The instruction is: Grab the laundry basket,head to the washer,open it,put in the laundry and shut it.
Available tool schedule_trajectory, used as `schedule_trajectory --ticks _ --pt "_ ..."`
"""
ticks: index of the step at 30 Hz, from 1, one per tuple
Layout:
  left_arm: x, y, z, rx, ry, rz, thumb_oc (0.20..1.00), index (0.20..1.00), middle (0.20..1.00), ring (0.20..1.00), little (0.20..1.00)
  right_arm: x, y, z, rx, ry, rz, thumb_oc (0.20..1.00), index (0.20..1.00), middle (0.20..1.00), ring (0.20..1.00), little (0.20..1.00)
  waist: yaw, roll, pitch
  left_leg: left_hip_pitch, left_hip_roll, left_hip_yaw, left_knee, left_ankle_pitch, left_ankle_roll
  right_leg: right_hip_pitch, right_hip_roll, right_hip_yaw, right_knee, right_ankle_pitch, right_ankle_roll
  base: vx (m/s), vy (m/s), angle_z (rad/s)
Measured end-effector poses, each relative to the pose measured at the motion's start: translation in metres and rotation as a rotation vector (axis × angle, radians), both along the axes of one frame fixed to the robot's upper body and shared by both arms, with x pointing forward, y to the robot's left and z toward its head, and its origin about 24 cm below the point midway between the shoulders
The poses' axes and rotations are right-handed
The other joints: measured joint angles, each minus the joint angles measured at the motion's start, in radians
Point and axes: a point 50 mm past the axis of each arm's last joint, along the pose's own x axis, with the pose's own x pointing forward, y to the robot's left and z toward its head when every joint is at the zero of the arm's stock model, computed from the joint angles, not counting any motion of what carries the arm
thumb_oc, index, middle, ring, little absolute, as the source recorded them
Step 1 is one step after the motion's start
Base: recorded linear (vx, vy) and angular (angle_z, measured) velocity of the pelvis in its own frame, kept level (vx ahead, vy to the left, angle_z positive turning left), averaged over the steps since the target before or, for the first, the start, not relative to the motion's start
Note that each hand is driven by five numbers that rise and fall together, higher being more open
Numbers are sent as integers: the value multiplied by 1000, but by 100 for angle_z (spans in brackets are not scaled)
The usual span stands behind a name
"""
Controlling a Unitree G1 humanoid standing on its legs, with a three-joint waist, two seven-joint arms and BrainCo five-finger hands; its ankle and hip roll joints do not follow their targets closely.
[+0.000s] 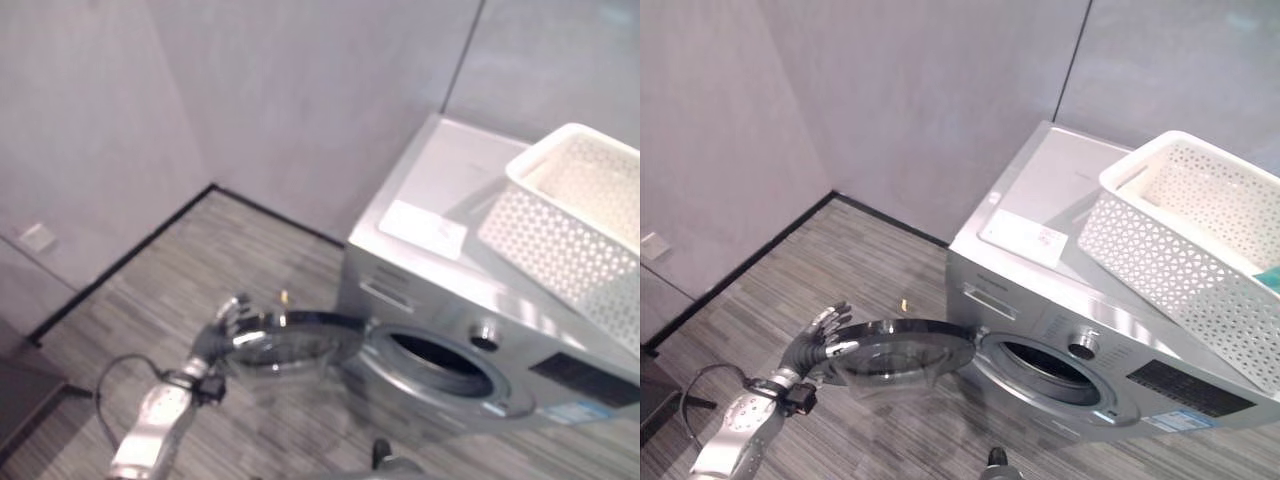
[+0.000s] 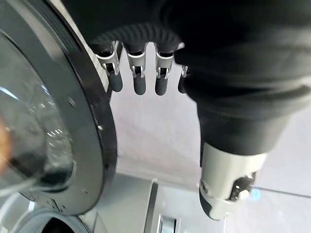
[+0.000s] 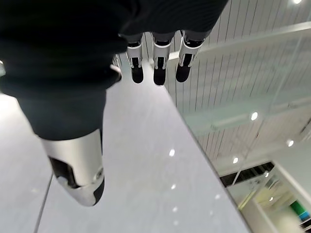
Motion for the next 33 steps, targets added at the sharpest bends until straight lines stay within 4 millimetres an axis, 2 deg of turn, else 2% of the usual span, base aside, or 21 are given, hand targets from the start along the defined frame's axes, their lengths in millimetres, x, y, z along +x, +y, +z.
schedule_trajectory --ticks 3,4,5,6,7,8,10,11,15,18,19,22,26,29,30,32,33 --pt "0 -1 0 0 12 -11 1000 1000 1000 1000 1000 4 -1 -5 32 54 38 1000 1000 1000 1000 1000 -12 -15 2 8 -2 0 -18 0 0 -3 0 1 -2 0 0 7 1 1" --pt "-1 -2 -1 2 17 -25 1000 1000 1000 1000 1000 9 -3 -13 74 110 88 1000 1000 1000 1000 1000 -18 -25 -4 11 -2 0 -34 0 0 -4 0 2 -7 0 -1 22 14 5" --pt "-1 -2 -2 3 20 -28 1000 1000 1000 1000 1000 11 -5 -16 93 135 107 940 940 940 940 940 -18 -30 -7 10 -2 0 -41 -1 -1 -7 0 3 -10 1 -1 0 0 0" --pt "-2 -1 -2 8 27 -32 1000 1000 1000 1000 1000 13 -7 -20 130 161 144 1000 1000 1000 1000 1000 -13 -38 -12 10 -4 3 -55 0 -3 -12 -1 7 -18 3 -3 -6 19 -6" --pt "-3 0 -3 10 30 -31 1000 1000 1000 1000 1000 14 -8 -22 150 184 159 1000 1000 1000 1000 1000 -12 -45 -13 9 -5 10 -62 6 -15 -17 0 13 -22 7 -6 -14 16 -13" --pt "-9 5 -5 14 44 -15 1000 1000 1000 1000 1000 22 -6 -28 158 294 167 1000 1000 1000 1000 1000 -19 -55 -8 10 -4 18 -68 11 -23 -24 1 22 -23 13 -7 -1 5 -21" --pt "-16 7 -9 21 74 -27 1000 1000 1000 1000 1000 26 -5 -34 171 368 181 1000 1000 1000 1000 1000 -18 -68 -12 9 -4 26 -68 11 -23 -28 3 31 -34 20 -11 -26 29 -20" --pt "-18 7 -11 20 83 -30 1000 1000 1000 1000 1000 26 -5 -34 174 376 186 1000 1000 1000 1000 1000 -29 -77 -14 10 -4 29 -68 12 -23 -29 5 33 -39 26 -10 -38 50 -3" --pt "-38 18 -15 34 129 -20 1000 1000 1000 1000 1000 37 9 -59 144 667 210 1000 1000 1000 1000 1000 -86 -105 -27 10 5 55 -69 13 -31 -38 16 56 -38 30 -11 -13 35 -16" --pt "-44 19 -17 32 148 -34 1000 1000 1000 1000 1000 34 9 -70 146 782 197 1000 1000 1000 1000 1000 -91 -122 -35 22 7 71 -70 10 -34 -37 18 66 -38 30 -10 -30 43 -19" --pt "-45 19 -17 34 150 -42 1000 1000 1000 1000 1000 31 8 -75 147 844 174 1000 1000 1000 1000 1000 -99 -137 -43 26 7 82 -69 9 -37 -43 21 81 -36 35 -9 -43 58 -23" --pt "-49 25 -16 62 166 -60 1000 1000 1000 1000 1000 32 13 -88 118 996 147 1000 1000 1000 1000 1000 -90 -151 -47 27 3 101 -69 9 -37 -54 19 93 -35 38 -9 -19 41 -19" --pt "-48 21 -17 61 169 -79 1000 1000 1000 1000 1000 37 16 -90 76 1078 114 1000 1000 1000 1000 1000 -60 -153 -48 42 -6 123 -69 5 -33 -52 14 115 -37 43 -4 -28 22 -16" --pt "-43 6 -20 42 169 -135 1000 1000 1000 1000 1000 42 11 -89 82 1081 79 1000 1000 1000 1000 1000 -13 -120 -43 38 -20 121 -69 6 -31 -53 -1 115 -45 52 2 -21 4 -1" --pt "-41 1 -20 33 165 -154 1000 1000 1000 1000 1000 42 7 -89 95 1076 66 1000 1000 1000 1000 1000 11 -106 -37 38 -21 121 -69 5 -29 -51 -5 115 -45 53 2 -25 -8 7" --pt "-38 -2 -19 30 157 -163 1000 1000 1000 1000 1000 46 4 -89 93 1091 36 1000 1000 1000 1000 1000 32 -74 -20 38 -25 108 -69 6 -25 -48 -11 111 -46 54 3 -15 -17 10" --pt "-35 -4 -18 30 148 -167 1000 1000 1000 1000 1000 46 -1 -89 119 1076 24 1000 1000 1000 1000 1000 50 -50 -9 32 -27 105 -69 8 -23 -48 -15 104 -46 55 1 -11 -24 18"
